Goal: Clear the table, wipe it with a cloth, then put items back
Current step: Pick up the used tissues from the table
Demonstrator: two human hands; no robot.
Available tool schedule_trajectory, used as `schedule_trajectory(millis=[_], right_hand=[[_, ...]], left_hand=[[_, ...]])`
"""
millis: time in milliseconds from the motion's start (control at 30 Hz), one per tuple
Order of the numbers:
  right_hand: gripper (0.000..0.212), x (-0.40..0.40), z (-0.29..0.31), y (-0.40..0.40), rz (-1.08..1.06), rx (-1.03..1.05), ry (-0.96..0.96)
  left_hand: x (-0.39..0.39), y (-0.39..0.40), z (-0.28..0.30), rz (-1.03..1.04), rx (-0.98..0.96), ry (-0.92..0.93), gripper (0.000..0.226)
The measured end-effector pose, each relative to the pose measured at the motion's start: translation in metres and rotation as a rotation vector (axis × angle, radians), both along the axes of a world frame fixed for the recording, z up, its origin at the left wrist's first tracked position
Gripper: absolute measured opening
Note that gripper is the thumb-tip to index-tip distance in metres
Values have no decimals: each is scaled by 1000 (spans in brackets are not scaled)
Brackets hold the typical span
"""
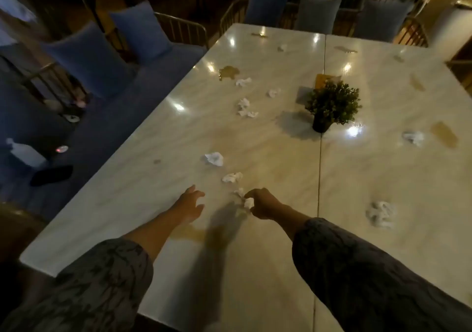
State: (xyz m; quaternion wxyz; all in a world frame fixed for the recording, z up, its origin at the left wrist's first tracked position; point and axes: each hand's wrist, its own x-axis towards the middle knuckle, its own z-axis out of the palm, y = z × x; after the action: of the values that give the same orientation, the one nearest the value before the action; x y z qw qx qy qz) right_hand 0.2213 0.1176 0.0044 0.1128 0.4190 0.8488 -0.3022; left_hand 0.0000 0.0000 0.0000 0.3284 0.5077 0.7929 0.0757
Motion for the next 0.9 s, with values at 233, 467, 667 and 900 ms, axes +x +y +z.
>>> schedule_trajectory(millis=[233, 467, 667, 900], right_hand=[[36, -35, -25, 16, -124, 47, -17], [34, -29, -57, 16, -206, -23, 29], [20, -23, -75, -1, -325, 35, 183], [11, -29, -91, -3, -643, 129, 294]], left_hand=[[-38, 65, -23, -160, 18, 44, 61], [-53, 125, -44, -77, 62, 28, 89], [-68, 152, -63, -205, 78, 130, 88], [-59, 151, -72, -329, 180, 234, 53]])
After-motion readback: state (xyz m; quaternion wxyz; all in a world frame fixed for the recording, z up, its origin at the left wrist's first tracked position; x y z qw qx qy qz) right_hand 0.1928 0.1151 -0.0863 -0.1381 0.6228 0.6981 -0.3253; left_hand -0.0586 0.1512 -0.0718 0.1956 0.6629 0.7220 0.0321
